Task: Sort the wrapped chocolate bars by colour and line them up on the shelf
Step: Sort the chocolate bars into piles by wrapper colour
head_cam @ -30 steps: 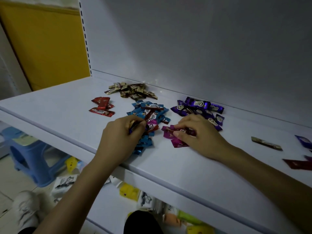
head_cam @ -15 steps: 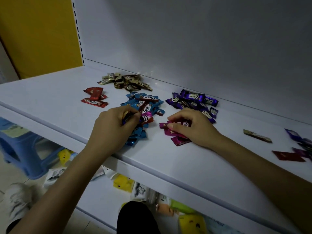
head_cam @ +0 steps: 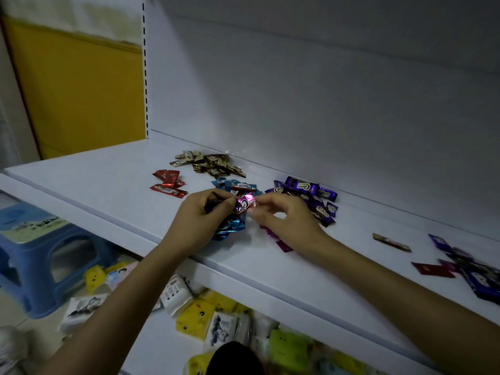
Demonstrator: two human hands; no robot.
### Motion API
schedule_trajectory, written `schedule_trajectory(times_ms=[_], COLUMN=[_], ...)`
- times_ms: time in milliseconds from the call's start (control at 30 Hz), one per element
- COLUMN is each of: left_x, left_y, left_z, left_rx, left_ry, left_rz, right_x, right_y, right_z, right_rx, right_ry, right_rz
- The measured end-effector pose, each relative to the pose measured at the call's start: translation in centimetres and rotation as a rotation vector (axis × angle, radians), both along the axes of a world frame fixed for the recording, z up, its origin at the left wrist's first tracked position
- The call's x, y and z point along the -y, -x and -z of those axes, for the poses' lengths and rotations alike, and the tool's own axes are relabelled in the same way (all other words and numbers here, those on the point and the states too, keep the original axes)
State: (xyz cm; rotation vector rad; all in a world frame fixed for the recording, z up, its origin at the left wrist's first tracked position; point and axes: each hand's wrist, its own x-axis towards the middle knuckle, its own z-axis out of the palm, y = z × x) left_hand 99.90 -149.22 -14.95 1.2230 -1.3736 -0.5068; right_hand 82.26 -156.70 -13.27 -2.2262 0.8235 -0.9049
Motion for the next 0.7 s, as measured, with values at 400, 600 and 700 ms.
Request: schedule_trajectory(times_ms=[400,600,700], left_x=[-0.7,-0.3,-0.3], left_y=[-1.0,-0.9,-0.9], left_z=[-0.2,-0.1,-0.1], left_rx=[-0.190,-0.183,-0.202], left_ry=[-0.019,-0.087,-0.091], left_rz=[0.129,0.152,0.138], right_x=[-3.8,-2.4,-0.8], right_y=[-3.1,-1.4,1.6], right_z=[-1.6,-3.2,-4.3], right_rx=[0.201,0.266,0.352], right_ry=[-0.324,-0.346,-0.367], right_rz=[0.187,0.283,0.387])
